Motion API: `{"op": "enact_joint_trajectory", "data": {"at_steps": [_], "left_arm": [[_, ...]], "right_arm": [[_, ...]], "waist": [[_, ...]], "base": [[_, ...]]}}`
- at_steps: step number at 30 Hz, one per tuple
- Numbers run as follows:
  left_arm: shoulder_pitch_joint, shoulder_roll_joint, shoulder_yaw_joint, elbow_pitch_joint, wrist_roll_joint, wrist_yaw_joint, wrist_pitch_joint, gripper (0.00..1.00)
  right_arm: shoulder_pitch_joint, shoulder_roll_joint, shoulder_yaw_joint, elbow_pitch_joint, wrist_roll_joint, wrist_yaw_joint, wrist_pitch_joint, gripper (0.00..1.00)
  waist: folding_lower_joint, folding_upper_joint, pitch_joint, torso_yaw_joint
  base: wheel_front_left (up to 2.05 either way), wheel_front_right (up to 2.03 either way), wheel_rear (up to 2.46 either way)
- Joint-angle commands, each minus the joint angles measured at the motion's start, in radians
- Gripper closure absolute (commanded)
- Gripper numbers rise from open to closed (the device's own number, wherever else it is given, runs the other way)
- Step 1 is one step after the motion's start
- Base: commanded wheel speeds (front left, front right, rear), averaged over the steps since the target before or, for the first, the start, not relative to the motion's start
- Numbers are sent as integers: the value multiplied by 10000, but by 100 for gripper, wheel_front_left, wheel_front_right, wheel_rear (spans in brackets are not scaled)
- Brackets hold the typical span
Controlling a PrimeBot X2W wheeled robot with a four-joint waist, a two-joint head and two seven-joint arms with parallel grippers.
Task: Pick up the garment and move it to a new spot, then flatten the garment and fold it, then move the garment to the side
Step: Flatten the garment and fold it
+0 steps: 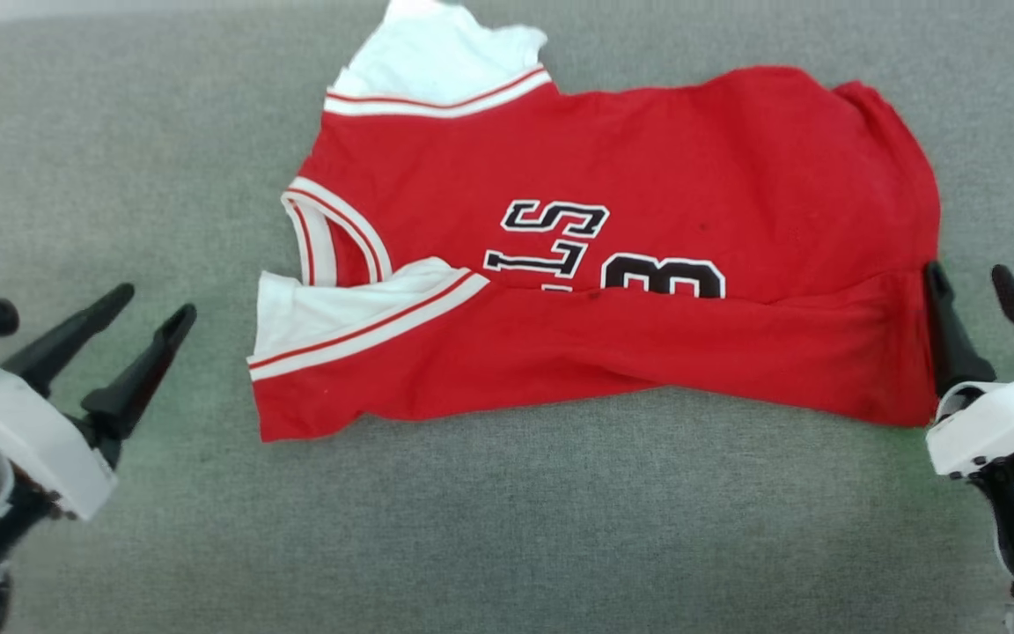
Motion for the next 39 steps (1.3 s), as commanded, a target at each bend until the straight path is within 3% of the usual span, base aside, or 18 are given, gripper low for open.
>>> {"op": "enact_joint_trajectory", "data": {"at_steps": [1,7,8,12,19,29,30,31,32,39], "left_arm": [[-357,383,-350,-261,-37,17,631,0],[-1036,1153,-1491,-1717,-1545,19,3848,0],[-1036,1153,-1491,-1717,-1545,19,3848,0],[-1552,1537,-1979,-2111,-1844,19,5572,0],[-2110,1042,-2123,-1215,-2361,17,6327,0],[-1960,593,-2719,-1027,-2877,19,6480,0],[-1929,572,-2761,-1084,-2979,19,6484,28],[-1901,560,-2796,-1148,-3049,19,6477,74],[-1871,565,-2818,-1207,-3137,17,6466,99],[-1830,869,-2850,-1481,-3292,13,6258,100]], "right_arm": [[51,-51,-78,-123,91,-10,50,0],[75,-69,-51,-337,191,-10,170,0],[75,-69,-51,-337,191,-10,170,0],[34,-24,155,-446,211,-10,131,0],[17,116,367,-706,106,-10,98,0],[185,280,558,-997,-15,-10,-96,0],[200,291,596,-1024,-12,-10,-74,0],[208,297,665,-1049,-12,-10,-22,0],[215,300,815,-1079,-52,-10,96,0],[-26,-275,1354,-1469,-279,-10,2097,0]], "waist": [[0,0,-360,54],[0,0,-386,21],[0,0,-386,21],[0,0,-182,-157],[0,0,287,-597],[0,0,797,-1059],[0,0,822,-1084],[0,0,839,-1106],[0,0,853,-1127],[0,0,882,-1170]], "base": [[0,0,0],[0,0,0],[0,0,0],[0,0,0],[0,0,0],[0,0,0],[0,0,0],[0,0,0],[0,0,0],[0,0,0]]}}
